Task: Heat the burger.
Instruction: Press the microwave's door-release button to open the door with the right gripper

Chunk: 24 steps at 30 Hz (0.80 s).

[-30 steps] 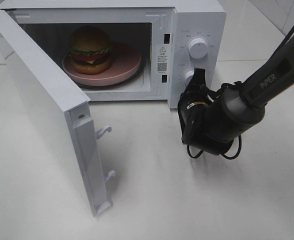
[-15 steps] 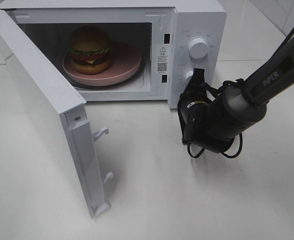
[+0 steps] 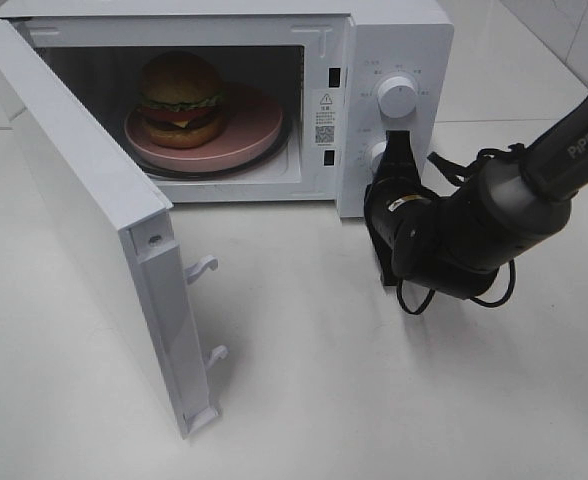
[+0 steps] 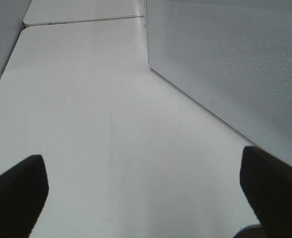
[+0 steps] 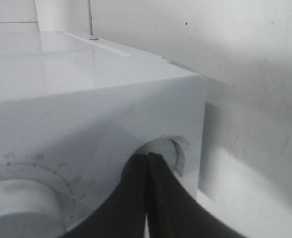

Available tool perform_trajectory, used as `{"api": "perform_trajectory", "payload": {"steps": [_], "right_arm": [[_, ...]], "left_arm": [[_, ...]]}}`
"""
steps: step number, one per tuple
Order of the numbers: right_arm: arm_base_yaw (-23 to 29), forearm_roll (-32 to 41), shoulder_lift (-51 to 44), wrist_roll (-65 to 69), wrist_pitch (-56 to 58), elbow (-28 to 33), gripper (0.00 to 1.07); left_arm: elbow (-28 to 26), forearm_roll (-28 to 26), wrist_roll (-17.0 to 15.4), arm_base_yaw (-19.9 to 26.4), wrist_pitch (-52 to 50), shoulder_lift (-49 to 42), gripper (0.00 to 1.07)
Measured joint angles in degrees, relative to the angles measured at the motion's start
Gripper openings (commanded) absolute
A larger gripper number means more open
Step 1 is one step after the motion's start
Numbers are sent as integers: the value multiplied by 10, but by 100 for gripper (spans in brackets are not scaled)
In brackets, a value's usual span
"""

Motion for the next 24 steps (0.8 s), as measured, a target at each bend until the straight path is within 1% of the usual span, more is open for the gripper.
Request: {"api": "perform_trajectory", "payload": {"steps": [10,19,24], "right_arm": [[1,2,-40,-62,22,30,0],[1,1,-92,-140,108,65,0],[1,1,-135,-197,159,87,0]], "left_arm": [[0,0,0,0,0,0,98],[0,0,0,0,0,0,98],[0,0,0,0,0,0,98]]}}
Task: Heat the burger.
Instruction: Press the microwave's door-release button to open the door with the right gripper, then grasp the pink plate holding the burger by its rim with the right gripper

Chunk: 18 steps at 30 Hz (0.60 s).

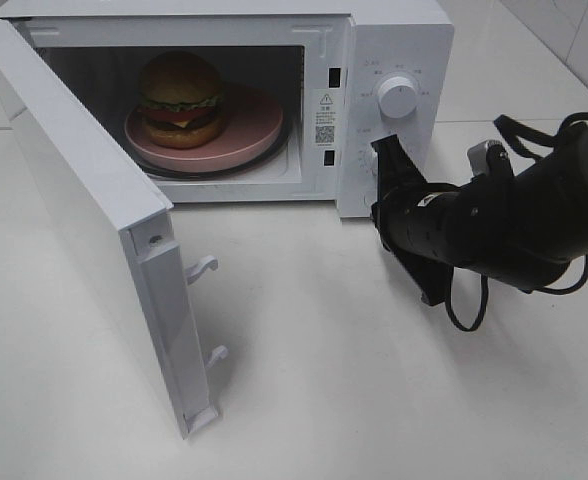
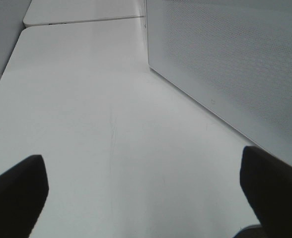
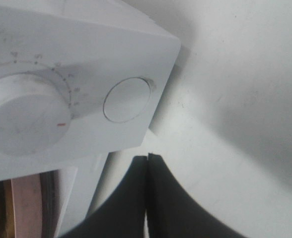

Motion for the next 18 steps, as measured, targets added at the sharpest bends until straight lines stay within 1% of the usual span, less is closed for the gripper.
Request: {"api": "perform_trajectory", "payload": {"steps": [2,5,7,8,10,11,13,18], "right_arm": [[0,-2,-36,-65,45,10,0],[0,-3,-45,-83,61,12,0],[0,-5,-77,-154,127,13,0],[0,-5,-77,-154,127,13,0],[0,-5,-99,-209,167,14,1],[0,-5,-99,-209,167,14,1],[0,-5,-121,-258,201,14,1],[0,-5,-144,-325,253,14,1]], "left_arm": [[0,0,0,0,0,0,98],[0,0,0,0,0,0,98],[0,0,0,0,0,0,98],[0,0,0,0,0,0,98],[0,0,0,0,0,0,98],[0,0,0,0,0,0,98],[0,0,0,0,0,0,98],[0,0,0,0,0,0,98]]}}
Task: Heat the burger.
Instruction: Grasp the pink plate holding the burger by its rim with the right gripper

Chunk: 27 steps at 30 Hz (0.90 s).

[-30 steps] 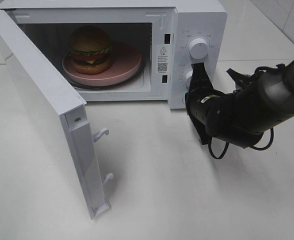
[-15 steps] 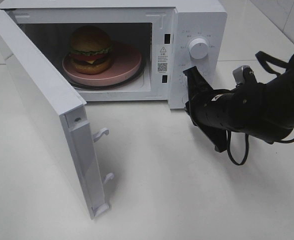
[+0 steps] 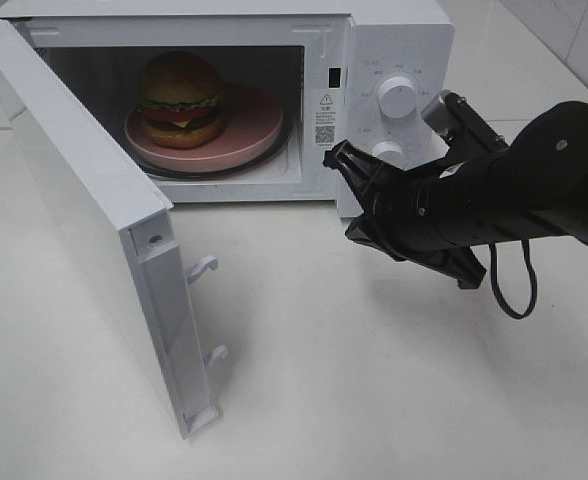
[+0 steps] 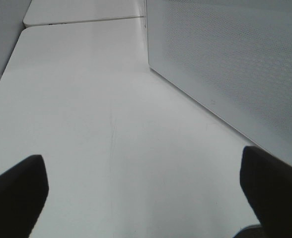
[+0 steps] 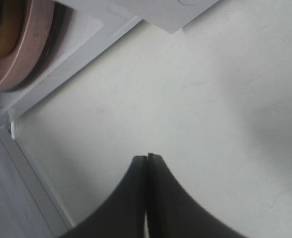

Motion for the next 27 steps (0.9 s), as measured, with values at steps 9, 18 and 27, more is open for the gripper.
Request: {"api": "perform_trajectory", "payload": {"steps": [9,18,27], "right_arm": [[-35,-57,-29,-108,128,-5,2],[-46,-199,-32,-140,248,-65,4],[-46,-269,-32,-368,362,-121,6]], "left_arm": [[0,0,0,0,0,0,98],[0,0,0,0,0,0,98],[0,0,0,0,0,0,98]]}}
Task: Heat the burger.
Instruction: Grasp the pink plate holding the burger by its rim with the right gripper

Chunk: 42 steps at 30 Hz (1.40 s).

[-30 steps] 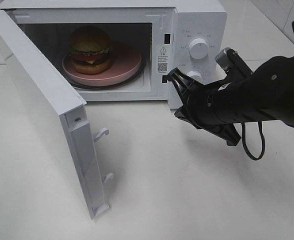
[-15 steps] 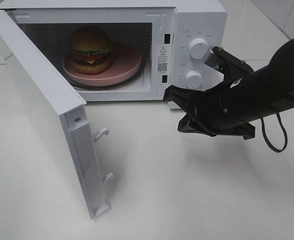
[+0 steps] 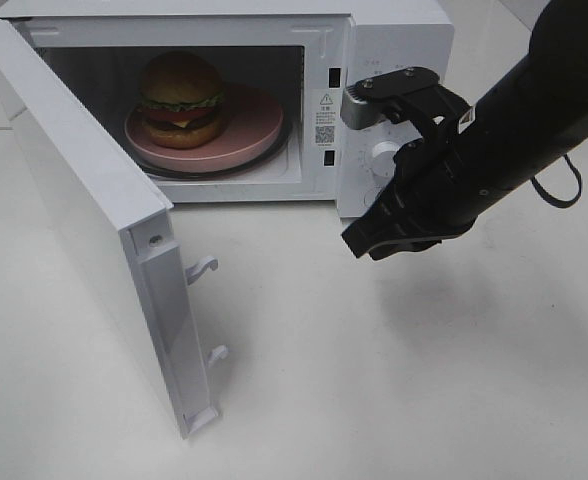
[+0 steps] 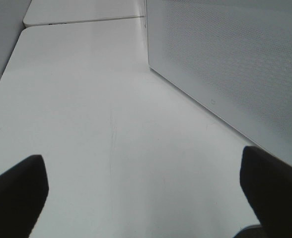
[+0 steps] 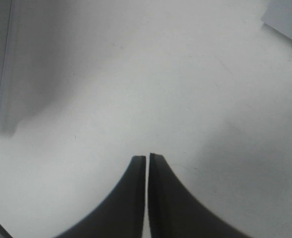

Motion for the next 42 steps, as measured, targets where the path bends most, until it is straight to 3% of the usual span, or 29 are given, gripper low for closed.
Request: {"api": "perform_trajectory", "payload": {"steps": [14,25,28,30,31,32,34,35,36,37,42], "right_arm": [[0,-61,0,-363,74,-51,10],[0,-122,0,-465,105,-87,17],[0,-148,0,-480,108,-95,25],[0,-174,0,-496,109,-101,38],[0,-174,0,-496,109,-101,38],[0,-183,0,-509,103,-106,48],[0,-190,0,-519,93,-107,53],[0,-193,0,-525,88,-107,65],[0,-193,0,-525,88,-107,65],[0,-198,0,-534,78,-107,76],[0,-198,0,-536,64,-107,87]], "left_arm": [[0,0,0,0,0,0,98],[0,0,0,0,0,0,98],[0,0,0,0,0,0,98],[0,0,0,0,0,0,98],[0,0,0,0,0,0,98],[0,0,0,0,0,0,98],[0,0,0,0,0,0,98],[0,0,0,0,0,0,98],[0,0,0,0,0,0,98],[0,0,0,0,0,0,98],[0,0,0,0,0,0,98]]}}
